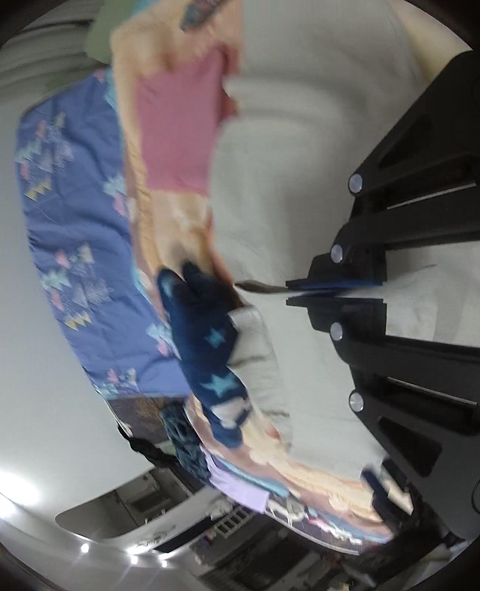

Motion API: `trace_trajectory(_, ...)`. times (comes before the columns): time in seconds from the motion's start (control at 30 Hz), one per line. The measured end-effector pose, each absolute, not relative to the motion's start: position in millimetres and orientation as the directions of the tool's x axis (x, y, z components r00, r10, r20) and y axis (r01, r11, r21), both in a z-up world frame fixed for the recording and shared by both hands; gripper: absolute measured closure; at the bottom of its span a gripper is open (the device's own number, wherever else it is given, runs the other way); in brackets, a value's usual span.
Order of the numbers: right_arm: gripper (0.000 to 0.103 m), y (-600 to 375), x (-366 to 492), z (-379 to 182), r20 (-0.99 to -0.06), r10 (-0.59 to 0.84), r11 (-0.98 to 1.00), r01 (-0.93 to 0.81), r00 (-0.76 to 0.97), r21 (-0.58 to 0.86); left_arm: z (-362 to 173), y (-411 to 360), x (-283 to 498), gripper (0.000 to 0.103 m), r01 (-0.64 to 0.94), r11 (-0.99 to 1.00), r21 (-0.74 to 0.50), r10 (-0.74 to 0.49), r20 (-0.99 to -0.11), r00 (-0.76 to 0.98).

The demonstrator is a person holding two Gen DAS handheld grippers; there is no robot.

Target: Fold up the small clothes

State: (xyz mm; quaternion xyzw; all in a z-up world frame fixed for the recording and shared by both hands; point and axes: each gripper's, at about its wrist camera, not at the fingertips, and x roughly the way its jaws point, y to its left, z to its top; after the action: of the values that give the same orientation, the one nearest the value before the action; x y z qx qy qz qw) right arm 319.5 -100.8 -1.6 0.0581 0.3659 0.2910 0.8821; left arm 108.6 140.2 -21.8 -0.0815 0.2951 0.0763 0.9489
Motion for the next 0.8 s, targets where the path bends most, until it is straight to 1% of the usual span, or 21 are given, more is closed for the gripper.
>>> trace_trajectory(0.07, 0.100, -116.6, 325.6, 2.1, -0.622, 0.491, 0.864, -0.431, 0.610, 0.259, -16.4, 154.4, 101.1, 0.041, -0.289, 0.956, -0.041, 0.222, -0.544, 0.809)
trace_trajectory(0.1, 0.100, -127.2, 335.3, -3.6, -0.644, 0.450, 0.888, -0.387, 0.619, 0.249, -17.6, 162.5, 100.2, 0.041, -0.317, 0.948, -0.034, 0.247, -0.551, 0.797)
trace_trajectory(0.2, 0.099, -148.1, 363.6, -38.1, -0.719, 0.444, 0.896, -0.288, 0.535, 0.338, -29.6, 190.8, 100.7, 0.041, -0.373, 0.921, -0.110, 0.232, -0.613, 0.755)
trace_trajectory(0.3, 0.094, -155.4, 371.8, -59.5, -0.740, 0.422, 0.906, -0.249, 0.523, 0.341, -39.5, 209.6, 98.1, 0.041, -0.406, 0.896, -0.180, 0.202, -0.649, 0.733)
trace_trajectory(0.37, 0.080, -160.6, 371.7, -62.4, -0.736, 0.410, 0.912, -0.224, 0.538, 0.344, -45.0, 218.5, 97.8, 0.041, -0.404, 0.882, -0.241, 0.155, -0.662, 0.734)
trace_trajectory(0.4, 0.079, -162.1, 370.3, -61.6, -0.733, 0.408, 0.912, -0.217, 0.544, 0.347, -48.5, 222.4, 97.9, 0.041, -0.402, 0.876, -0.265, 0.134, -0.668, 0.732)
trace_trajectory(0.43, 0.075, -161.1, 369.7, -57.9, -0.732, 0.394, 0.918, -0.208, 0.555, 0.337, -52.5, 225.2, 97.9, 0.042, -0.400, 0.870, -0.288, 0.113, -0.674, 0.730)
trace_trajectory(0.47, 0.073, -161.9, 367.1, -50.5, -0.727, 0.372, 0.928, -0.200, 0.577, 0.315, -56.2, 227.3, 98.8, 0.048, -0.392, 0.866, -0.311, 0.085, -0.680, 0.728)
trace_trajectory(0.5, 0.072, -157.7, 358.5, -39.8, -0.709, 0.338, 0.941, -0.201, 0.619, 0.272, -59.0, 228.6, 101.1, 0.059, -0.382, 0.864, -0.329, 0.061, -0.683, 0.728)
trace_trajectory(0.57, 0.071, -141.0, 345.2, -18.2, -0.663, 0.338, 0.941, -0.254, 0.668, 0.224, -64.4, 227.8, 104.5, 0.064, -0.366, 0.861, -0.353, 0.025, -0.690, 0.724)
trace_trajectory(0.63, 0.071, -116.9, 334.0, -4.3, -0.640, 0.402, 0.912, -0.345, 0.655, 0.220, -65.5, 227.0, 104.3, 0.064, -0.366, 0.861, -0.353, 0.025, -0.690, 0.723)
trace_trajectory(0.73, 0.071, -44.7, 312.7, 3.1, -0.644, 0.550, 0.803, -0.548, 0.532, 0.233, -64.6, 225.9, 103.6, 0.070, -0.359, 0.865, -0.352, 0.024, -0.685, 0.728)
trace_trajectory(0.8, 0.072, 8.2, 298.1, -0.4, -0.657, 0.623, 0.714, -0.651, 0.424, 0.257, -65.5, 226.0, 102.8, 0.076, -0.357, 0.864, -0.355, 0.020, -0.685, 0.728)
